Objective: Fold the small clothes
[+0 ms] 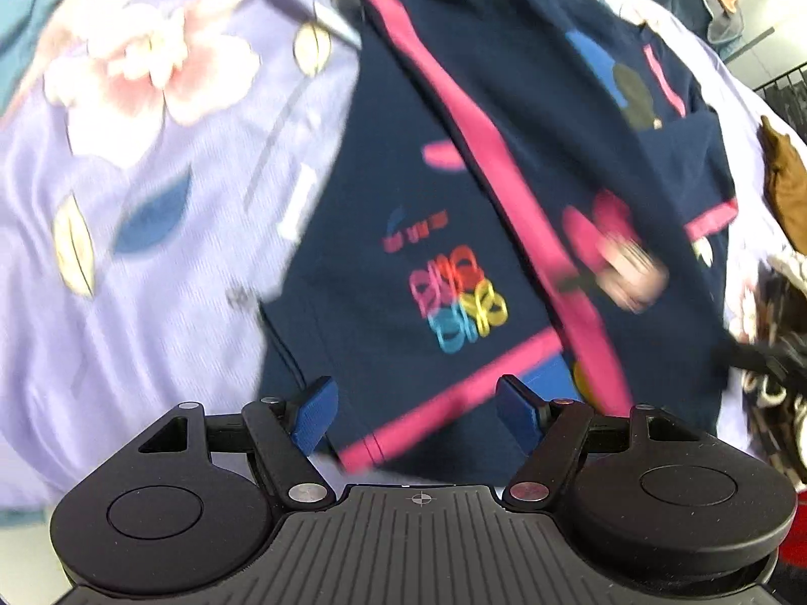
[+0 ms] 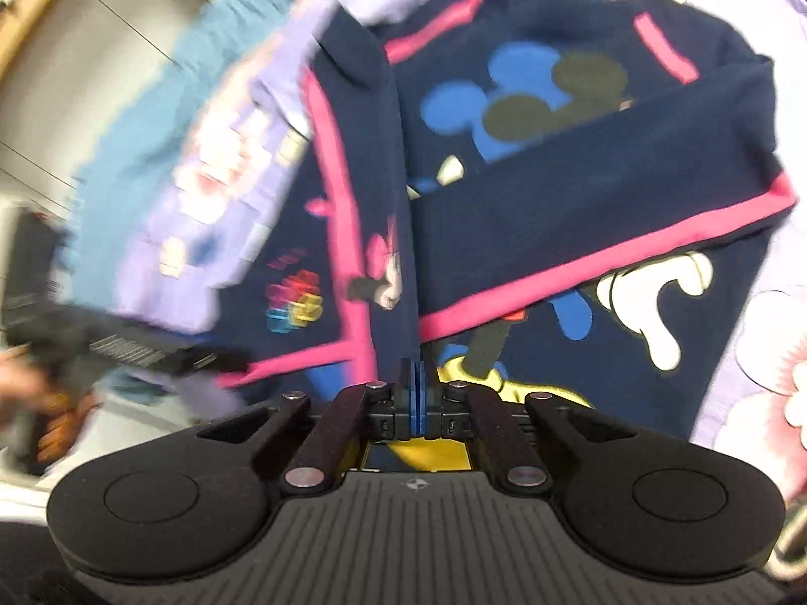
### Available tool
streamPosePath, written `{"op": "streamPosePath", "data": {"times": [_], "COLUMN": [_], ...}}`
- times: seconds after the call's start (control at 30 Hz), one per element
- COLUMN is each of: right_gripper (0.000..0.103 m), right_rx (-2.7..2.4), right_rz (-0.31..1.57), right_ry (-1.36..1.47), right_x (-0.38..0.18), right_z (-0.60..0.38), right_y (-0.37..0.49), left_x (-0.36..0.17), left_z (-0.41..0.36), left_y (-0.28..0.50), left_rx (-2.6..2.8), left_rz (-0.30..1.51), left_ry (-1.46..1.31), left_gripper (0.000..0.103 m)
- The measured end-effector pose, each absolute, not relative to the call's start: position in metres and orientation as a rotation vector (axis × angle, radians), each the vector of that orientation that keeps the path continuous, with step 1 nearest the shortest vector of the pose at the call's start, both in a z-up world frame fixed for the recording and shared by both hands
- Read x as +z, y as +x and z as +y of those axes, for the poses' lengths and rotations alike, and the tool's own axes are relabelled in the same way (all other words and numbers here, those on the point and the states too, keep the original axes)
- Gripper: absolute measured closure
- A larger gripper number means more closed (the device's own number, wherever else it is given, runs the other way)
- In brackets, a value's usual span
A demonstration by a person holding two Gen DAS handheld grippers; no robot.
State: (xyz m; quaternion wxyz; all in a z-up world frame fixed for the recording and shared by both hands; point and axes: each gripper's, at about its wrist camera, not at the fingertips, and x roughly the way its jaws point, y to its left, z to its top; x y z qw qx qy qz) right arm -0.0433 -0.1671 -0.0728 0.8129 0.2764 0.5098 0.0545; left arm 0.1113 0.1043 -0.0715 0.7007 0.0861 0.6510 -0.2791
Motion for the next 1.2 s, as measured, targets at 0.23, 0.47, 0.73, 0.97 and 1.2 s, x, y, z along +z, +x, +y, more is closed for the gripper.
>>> {"op": "streamPosePath", "data": {"times": [0.23, 0.47, 0.73, 0.97, 1.2], "right_gripper": [0.100, 0.100, 0.100, 0.100, 0.100], "right_rx": [-0.047, -0.170, -0.207, -0.237, -0.284], "right_rz": [1.212, 1.253, 1.274, 1.319, 1.303], "right_ry": [0.658, 0.724, 0.776, 0.700, 0.776], "right_x": [-0.092, -0.130, -0.141, -0.145, -0.149], "right_z": [-0.212, -0.221, -0.216, -0.203, -0.208], "right_y": [-0.111, -0.125, -0.134, -0.117, -0.122], "left_x": [-0.056, -0.039, -0.023, -0.063, -0.080], "left_z": [0.090, 0.062, 0.011, -0.055, -0.073], "left_y": [0.163, 0.230, 0.321, 0.367, 0.371], "left_rx": [-0.615, -0.580, -0.577, -0.602, -0.688], "left_rz": [1.359, 1.235, 1.145, 1.240, 1.231], "left_ry": [0.229, 0.249, 0.134, 0.119, 0.115], "left_gripper": [0.000, 0.000, 0.000, 0.000, 0.052]}}
